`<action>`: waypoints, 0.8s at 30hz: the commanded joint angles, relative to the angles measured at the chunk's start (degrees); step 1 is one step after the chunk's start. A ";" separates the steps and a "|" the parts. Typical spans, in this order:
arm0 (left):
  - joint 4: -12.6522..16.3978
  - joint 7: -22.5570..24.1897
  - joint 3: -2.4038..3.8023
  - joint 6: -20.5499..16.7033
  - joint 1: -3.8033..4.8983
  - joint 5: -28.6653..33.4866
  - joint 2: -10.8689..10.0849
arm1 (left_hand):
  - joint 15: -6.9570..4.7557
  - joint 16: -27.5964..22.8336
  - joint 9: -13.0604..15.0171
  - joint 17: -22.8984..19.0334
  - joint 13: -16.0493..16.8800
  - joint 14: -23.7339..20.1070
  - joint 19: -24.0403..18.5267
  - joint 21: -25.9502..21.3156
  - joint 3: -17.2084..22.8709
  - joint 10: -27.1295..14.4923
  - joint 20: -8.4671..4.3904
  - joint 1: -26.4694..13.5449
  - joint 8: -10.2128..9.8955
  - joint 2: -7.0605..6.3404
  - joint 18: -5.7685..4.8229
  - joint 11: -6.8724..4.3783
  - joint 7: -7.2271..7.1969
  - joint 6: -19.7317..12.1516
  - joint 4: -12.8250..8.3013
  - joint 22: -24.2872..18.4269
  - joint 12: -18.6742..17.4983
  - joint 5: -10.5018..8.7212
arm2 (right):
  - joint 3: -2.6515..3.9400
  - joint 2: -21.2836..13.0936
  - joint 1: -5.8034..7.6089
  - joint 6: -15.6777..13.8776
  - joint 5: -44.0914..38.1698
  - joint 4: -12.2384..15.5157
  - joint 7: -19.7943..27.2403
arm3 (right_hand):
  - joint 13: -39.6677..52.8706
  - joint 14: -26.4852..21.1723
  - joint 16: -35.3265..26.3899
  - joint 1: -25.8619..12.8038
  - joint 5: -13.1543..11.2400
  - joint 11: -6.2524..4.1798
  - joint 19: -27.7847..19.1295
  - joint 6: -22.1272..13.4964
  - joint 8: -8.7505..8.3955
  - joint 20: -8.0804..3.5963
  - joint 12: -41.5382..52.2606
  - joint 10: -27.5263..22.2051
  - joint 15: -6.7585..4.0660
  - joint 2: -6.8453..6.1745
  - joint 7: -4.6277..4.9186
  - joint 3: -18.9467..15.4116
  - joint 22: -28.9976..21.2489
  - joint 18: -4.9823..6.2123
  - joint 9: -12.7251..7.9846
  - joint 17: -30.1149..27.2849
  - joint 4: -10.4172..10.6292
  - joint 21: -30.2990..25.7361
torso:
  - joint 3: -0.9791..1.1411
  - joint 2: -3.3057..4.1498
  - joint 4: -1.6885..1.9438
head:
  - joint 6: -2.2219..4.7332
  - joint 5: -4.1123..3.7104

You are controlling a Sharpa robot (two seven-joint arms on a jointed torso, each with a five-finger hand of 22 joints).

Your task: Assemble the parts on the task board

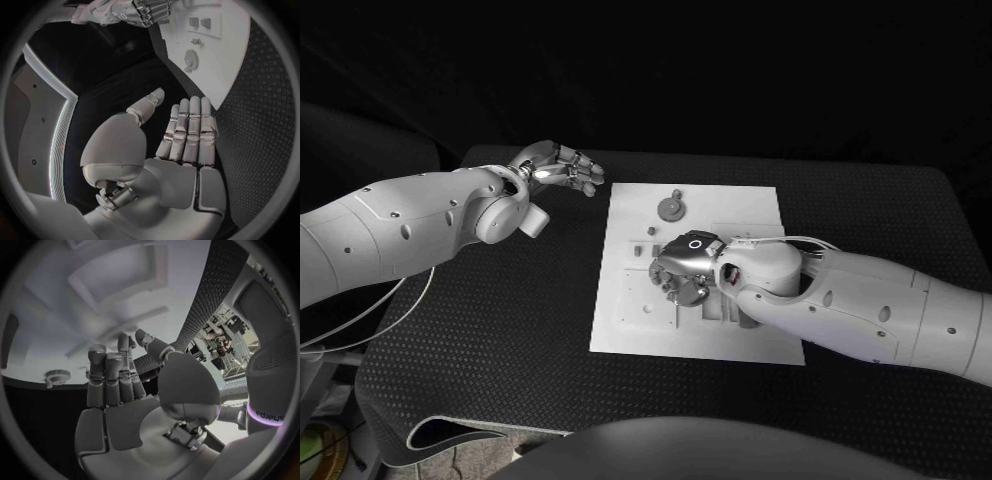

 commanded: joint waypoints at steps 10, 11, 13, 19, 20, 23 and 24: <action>-0.46 0.52 0.05 0.98 0.05 0.35 0.30 | -0.06 -0.41 -0.06 0.19 -0.15 0.42 0.33 -0.19 -0.19 -0.15 0.08 0.24 0.35 -0.49 0.07 -0.17 0.06 -0.21 -0.01 -0.11 0.22 0.37 | 0.60 -4.54 0.96 -5.08 0.93 4.27 -1.14 | 0.33 0.02 -0.34 -0.11 0.33 0.48 0.67 -2.07 -0.34 -0.01 -0.21 0.17 0.55 -1.33 1.66 0.09 0.39 3.54 -0.55 0.12 0.98 -0.38 | 0.07 -0.07 0.02 | 0.01 -0.35; -0.44 0.51 0.05 0.98 0.05 0.35 0.28 | -0.06 -0.41 -0.06 0.20 -0.16 0.42 0.33 -0.19 -0.20 -0.14 0.08 0.23 0.35 -0.49 0.07 -0.17 0.06 -0.21 -0.01 -0.11 0.22 0.37 | 0.88 -4.85 1.04 -5.25 1.46 4.47 -1.16 | 0.34 0.03 -0.34 -0.11 0.33 0.48 0.69 -2.02 -0.31 -0.01 -0.20 0.18 0.55 -1.36 1.65 0.11 0.39 3.54 -0.56 0.12 1.03 -0.38 | 0.07 -0.08 0.01 | 0.01 -0.36; -0.43 0.49 0.05 0.93 0.05 0.79 0.17 | -0.06 -0.42 -0.06 0.22 -0.17 0.44 0.35 -0.18 -0.21 -0.14 0.08 0.21 0.36 -0.49 0.07 -0.18 0.05 -0.21 0.00 -0.12 0.23 0.36 | 1.49 -5.91 1.79 -5.49 6.66 4.72 -0.87 | 0.40 0.06 -0.34 -0.18 0.33 0.46 0.74 -1.88 -0.22 -0.02 -0.20 0.18 0.54 -1.48 1.64 0.15 0.39 3.54 -0.62 0.12 1.31 -0.38 | 0.03 -0.05 -0.05 | 0.01 -0.22; -0.59 0.66 0.05 0.86 0.05 1.31 0.30 | -0.08 -0.46 -0.06 0.29 -0.22 0.50 0.39 -0.16 -0.23 -0.05 0.07 0.17 0.43 -0.44 0.06 -0.21 0.03 -0.13 0.02 -0.14 0.27 0.35 | 5.26 -9.21 3.27 -6.57 17.79 6.03 -0.24 | 0.52 -0.08 -0.43 -0.81 0.31 0.67 0.67 -1.89 -0.15 0.01 -0.47 -0.34 0.72 -1.64 1.85 0.27 0.40 3.54 -1.04 0.14 3.07 -0.55 | 0.05 -0.09 -0.14 | 0.01 -0.89; -0.60 0.67 0.05 0.87 0.05 1.31 0.30 | -0.08 -0.46 -0.06 0.29 -0.22 0.51 0.39 -0.16 -0.23 -0.05 0.07 0.17 0.44 -0.44 0.06 -0.21 0.02 -0.12 0.02 -0.14 0.28 0.35 | 5.71 -9.53 3.38 -6.49 18.64 6.17 -0.23 | 0.52 -0.08 -0.42 -0.83 0.31 0.69 0.66 -1.82 -0.10 0.01 -0.51 -0.41 0.74 -1.63 1.86 0.27 0.40 3.54 -1.04 0.14 3.17 -0.55 | 0.06 -0.10 -0.16 | 0.01 -0.95; -0.60 1.02 0.05 0.28 0.05 1.33 0.22 | -0.09 -0.49 -0.06 0.34 -0.24 0.55 0.42 -0.15 -0.23 0.03 0.06 0.17 0.48 -0.41 0.07 -0.23 0.00 -0.07 0.02 -0.16 0.31 0.36 | 7.27 -10.57 4.36 -5.64 19.31 6.03 -0.56 | 0.59 0.02 -0.31 -1.00 0.29 0.76 0.74 -1.23 0.26 -0.03 -0.54 -0.48 0.81 -1.42 1.95 0.16 0.46 3.54 -1.04 0.20 3.65 -0.50 | 0.10 -0.05 -0.19 | 0.36 -1.42; -0.63 1.07 0.05 0.30 0.05 1.37 0.22 | -0.12 -0.49 -0.05 0.39 -0.26 0.62 0.47 -0.13 -0.21 0.11 0.03 0.23 0.53 -0.37 0.09 -0.27 -0.03 -0.01 0.00 -0.17 0.35 0.37 | 7.57 -10.85 4.69 -5.32 19.43 5.76 -0.73 | 0.62 0.05 -0.28 -1.07 0.29 0.75 0.77 -1.08 0.36 -0.04 -0.54 -0.49 0.81 -1.38 1.93 0.10 0.49 3.54 -1.03 0.22 3.77 -0.47 | 0.13 -0.07 -0.28 | 0.53 -1.53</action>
